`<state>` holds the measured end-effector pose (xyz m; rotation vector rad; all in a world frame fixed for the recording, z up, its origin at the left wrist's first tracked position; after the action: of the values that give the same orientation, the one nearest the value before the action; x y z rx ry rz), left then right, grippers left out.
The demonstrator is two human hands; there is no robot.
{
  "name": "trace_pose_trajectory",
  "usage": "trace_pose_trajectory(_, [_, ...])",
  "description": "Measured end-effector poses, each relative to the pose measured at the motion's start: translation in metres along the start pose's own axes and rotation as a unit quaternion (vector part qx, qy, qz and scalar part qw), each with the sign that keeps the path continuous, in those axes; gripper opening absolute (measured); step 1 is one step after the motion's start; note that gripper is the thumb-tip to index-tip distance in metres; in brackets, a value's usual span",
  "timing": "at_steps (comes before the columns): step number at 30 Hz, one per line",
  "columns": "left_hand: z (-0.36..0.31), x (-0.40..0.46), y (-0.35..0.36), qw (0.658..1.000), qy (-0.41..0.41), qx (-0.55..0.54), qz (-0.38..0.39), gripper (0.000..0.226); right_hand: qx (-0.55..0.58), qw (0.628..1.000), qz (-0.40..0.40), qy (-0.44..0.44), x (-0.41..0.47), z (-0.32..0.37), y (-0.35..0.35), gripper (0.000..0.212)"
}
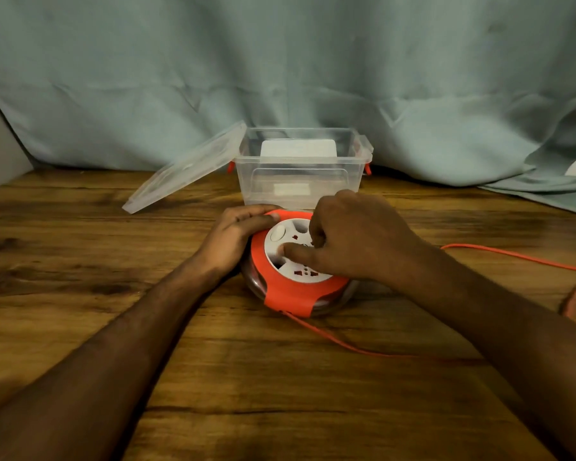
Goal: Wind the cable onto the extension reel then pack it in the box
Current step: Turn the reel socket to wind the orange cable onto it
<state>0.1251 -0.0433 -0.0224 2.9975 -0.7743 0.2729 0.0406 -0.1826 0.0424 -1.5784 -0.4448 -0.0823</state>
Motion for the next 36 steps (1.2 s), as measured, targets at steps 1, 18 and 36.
trace_pose_trajectory(1, [0.000, 0.000, 0.000, 1.000, -0.003, -0.001, -0.002, 0.025, -0.002, 1.000, -0.016, -0.010, 0.001, -0.004, -0.003, 0.041])
trace_pose_trajectory(18, [0.001, 0.000, 0.002, 1.000, -0.004, 0.002, -0.005, 0.025, -0.005, 0.991, 0.121, -0.057, 0.002, -0.029, -0.001, 0.067])
trace_pose_trajectory(36, [0.004, 0.002, -0.001, 1.000, 0.001, 0.027, -0.004, 0.025, -0.009, 0.998, 0.058, -0.012, -0.002, -0.007, 0.004, 0.063])
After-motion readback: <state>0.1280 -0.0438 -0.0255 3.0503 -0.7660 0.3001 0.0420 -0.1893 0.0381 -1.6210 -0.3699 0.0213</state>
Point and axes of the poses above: each hand's wrist, its own x-axis towards the middle knuckle, its own y-axis out of the palm, z = x × y, the point moved 5 cm from there along x, towards the middle knuckle, and after that the axes turned 2 degrees about -y, right-handed, at the moved point
